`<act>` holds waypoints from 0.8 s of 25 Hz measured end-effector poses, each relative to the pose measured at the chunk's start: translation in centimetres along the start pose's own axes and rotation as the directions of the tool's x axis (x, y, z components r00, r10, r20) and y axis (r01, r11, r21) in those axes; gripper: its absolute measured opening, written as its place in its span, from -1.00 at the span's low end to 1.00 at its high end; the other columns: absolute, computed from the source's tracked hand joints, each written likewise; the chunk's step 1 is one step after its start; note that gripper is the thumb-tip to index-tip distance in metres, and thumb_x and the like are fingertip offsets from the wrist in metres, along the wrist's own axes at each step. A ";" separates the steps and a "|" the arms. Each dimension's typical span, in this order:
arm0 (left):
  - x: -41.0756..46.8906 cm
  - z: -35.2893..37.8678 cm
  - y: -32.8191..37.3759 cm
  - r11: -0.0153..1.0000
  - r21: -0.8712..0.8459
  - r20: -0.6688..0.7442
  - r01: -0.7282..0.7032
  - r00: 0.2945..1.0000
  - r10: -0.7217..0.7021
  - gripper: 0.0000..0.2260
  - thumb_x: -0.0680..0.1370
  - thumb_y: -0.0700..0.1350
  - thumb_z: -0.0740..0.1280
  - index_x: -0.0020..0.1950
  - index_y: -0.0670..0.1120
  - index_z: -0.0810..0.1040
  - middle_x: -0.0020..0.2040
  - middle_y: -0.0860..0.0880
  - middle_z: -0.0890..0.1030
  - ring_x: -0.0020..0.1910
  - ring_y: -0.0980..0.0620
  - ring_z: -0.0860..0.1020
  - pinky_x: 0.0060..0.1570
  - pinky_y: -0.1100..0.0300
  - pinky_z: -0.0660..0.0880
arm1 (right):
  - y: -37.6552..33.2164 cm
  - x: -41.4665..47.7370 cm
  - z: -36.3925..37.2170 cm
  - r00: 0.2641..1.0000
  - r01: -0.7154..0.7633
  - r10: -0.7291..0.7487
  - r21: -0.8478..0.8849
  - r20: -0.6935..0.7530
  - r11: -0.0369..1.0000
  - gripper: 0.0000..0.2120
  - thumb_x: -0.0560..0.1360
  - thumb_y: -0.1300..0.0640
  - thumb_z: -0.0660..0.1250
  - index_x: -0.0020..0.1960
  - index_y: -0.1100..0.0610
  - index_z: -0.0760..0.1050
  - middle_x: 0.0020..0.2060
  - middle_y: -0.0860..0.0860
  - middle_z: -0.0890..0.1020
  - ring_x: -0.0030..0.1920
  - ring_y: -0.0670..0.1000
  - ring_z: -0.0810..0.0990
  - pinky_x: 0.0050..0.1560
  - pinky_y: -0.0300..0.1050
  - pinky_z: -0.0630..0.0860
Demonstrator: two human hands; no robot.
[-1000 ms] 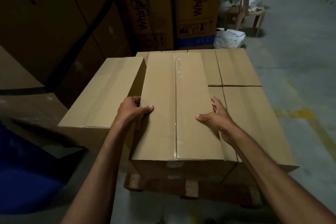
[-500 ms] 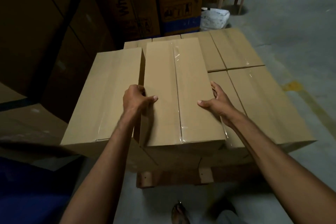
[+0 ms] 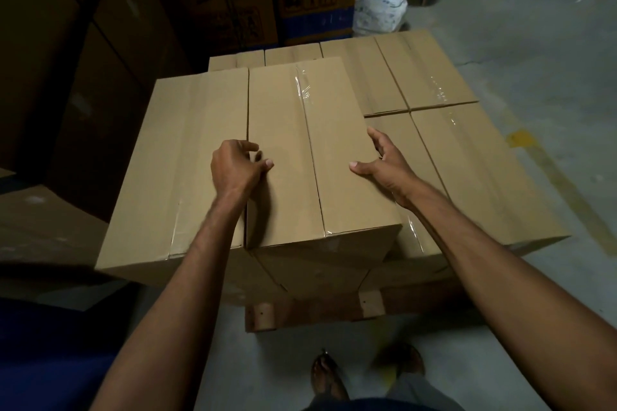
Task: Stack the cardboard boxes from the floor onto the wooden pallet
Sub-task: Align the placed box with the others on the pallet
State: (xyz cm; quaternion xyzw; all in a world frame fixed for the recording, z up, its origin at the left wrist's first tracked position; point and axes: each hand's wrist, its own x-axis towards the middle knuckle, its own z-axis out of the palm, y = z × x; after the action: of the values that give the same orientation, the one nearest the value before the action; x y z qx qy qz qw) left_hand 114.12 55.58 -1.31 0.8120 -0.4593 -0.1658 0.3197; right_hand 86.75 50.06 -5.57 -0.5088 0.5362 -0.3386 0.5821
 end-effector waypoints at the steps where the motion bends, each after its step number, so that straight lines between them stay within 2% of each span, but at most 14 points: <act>1: 0.1 0.1 -0.1 1.000 0.003 -0.003 -0.009 1.000 0.009 -0.60 0.40 -0.06 0.64 0.20 -0.09 0.70 0.12 -0.09 0.72 0.09 -0.02 0.67 0.01 0.20 0.52 | 0.2 0.0 0.0 1.000 -0.004 0.004 -0.007 -0.002 1.000 -0.14 0.47 0.33 0.51 0.62 -0.02 0.18 0.47 0.00 0.42 0.42 0.03 0.43 0.29 -0.11 0.51; 3: 0.1 0.5 -0.2 0.999 0.039 0.023 -0.030 0.999 0.029 -0.67 0.43 -0.12 0.61 0.18 -0.07 0.71 0.12 -0.04 0.72 0.10 0.01 0.66 0.04 0.19 0.54 | 0.4 -0.1 0.3 1.000 -0.004 0.004 -0.021 -0.005 1.000 -0.15 0.46 0.36 0.50 0.62 -0.01 0.20 0.41 -0.04 0.44 0.38 0.00 0.45 0.13 -0.27 0.52; 6: 0.0 0.8 -0.4 0.997 0.073 0.038 -0.034 0.999 0.032 -0.63 0.44 -0.19 0.60 0.23 -0.08 0.69 0.19 -0.05 0.70 0.18 -0.03 0.64 0.19 0.05 0.59 | 0.2 -0.1 0.7 1.000 0.012 -0.012 -0.032 -0.019 0.999 -0.15 0.46 0.40 0.49 0.61 0.02 0.19 0.39 -0.05 0.44 0.35 -0.05 0.43 -0.01 -0.41 0.48; 10: 0.5 0.8 -0.8 0.995 0.076 0.071 -0.060 0.996 0.054 -0.63 0.43 -0.23 0.58 0.21 -0.06 0.70 0.16 -0.07 0.71 0.14 -0.03 0.65 0.16 0.03 0.62 | 0.2 0.1 0.8 1.000 0.008 -0.009 -0.043 -0.023 0.999 -0.15 0.47 0.42 0.47 0.63 0.06 0.19 0.38 -0.04 0.44 0.30 -0.08 0.44 -0.14 -0.51 0.49; 11: 0.4 0.9 -0.8 0.996 0.056 0.079 -0.066 0.995 0.061 -0.64 0.43 -0.21 0.58 0.21 -0.06 0.70 0.13 -0.06 0.72 0.10 -0.01 0.67 0.14 0.03 0.63 | 0.5 0.2 0.9 1.000 0.005 -0.006 -0.048 -0.030 0.999 -0.15 0.47 0.42 0.47 0.63 0.06 0.19 0.37 -0.05 0.44 0.30 -0.08 0.44 -0.14 -0.51 0.48; 13: -0.1 1.0 -0.9 0.995 0.037 0.074 -0.092 0.993 0.089 -0.65 0.45 -0.16 0.57 0.22 -0.04 0.69 0.12 -0.06 0.71 0.08 0.01 0.67 0.11 0.01 0.65 | 0.7 0.2 1.0 0.999 0.012 -0.016 -0.065 -0.048 0.998 -0.15 0.47 0.40 0.47 0.63 0.04 0.20 0.39 -0.06 0.45 0.30 -0.07 0.45 0.03 -0.43 0.49; 15: -0.5 0.9 -1.6 0.991 0.063 0.035 -0.121 0.992 0.119 -0.63 0.51 -0.11 0.54 0.31 -0.06 0.63 0.24 -0.09 0.67 0.19 -0.05 0.64 0.18 0.00 0.61 | 0.9 0.2 0.9 0.997 0.004 -0.010 -0.082 -0.071 0.997 -0.16 0.47 0.38 0.48 0.63 0.03 0.19 0.39 -0.10 0.45 0.31 -0.09 0.45 0.21 -0.26 0.45; 18: -0.8 0.7 -3.8 0.988 0.085 0.038 -0.131 0.991 0.128 -0.57 0.58 -0.02 0.45 0.43 -0.10 0.54 0.37 -0.10 0.58 0.33 -0.10 0.55 0.28 -0.02 0.52 | 0.7 0.3 1.0 0.992 -0.015 -0.011 -0.206 -0.123 0.978 -0.27 0.49 0.30 0.48 0.58 0.05 0.29 0.24 -0.13 0.50 0.27 -0.04 0.50 0.21 -0.16 0.40; 20: -0.7 0.7 -5.0 0.980 0.141 0.114 -0.141 0.985 0.126 -0.57 0.64 0.02 0.37 0.48 -0.10 0.49 0.49 -0.11 0.47 0.46 -0.13 0.43 0.42 -0.10 0.42 | 0.2 0.6 1.5 0.989 -0.045 0.013 -0.212 -0.149 0.976 -0.29 0.48 0.30 0.48 0.57 0.07 0.32 0.29 -0.06 0.56 0.26 0.02 0.54 0.21 -0.13 0.45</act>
State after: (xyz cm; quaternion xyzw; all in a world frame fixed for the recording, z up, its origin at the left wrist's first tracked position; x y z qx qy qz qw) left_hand 116.56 57.78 -5.18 0.7910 -0.5400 -0.1517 0.2444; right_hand 88.32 49.92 -6.07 -0.5345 0.6183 -0.3069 0.4877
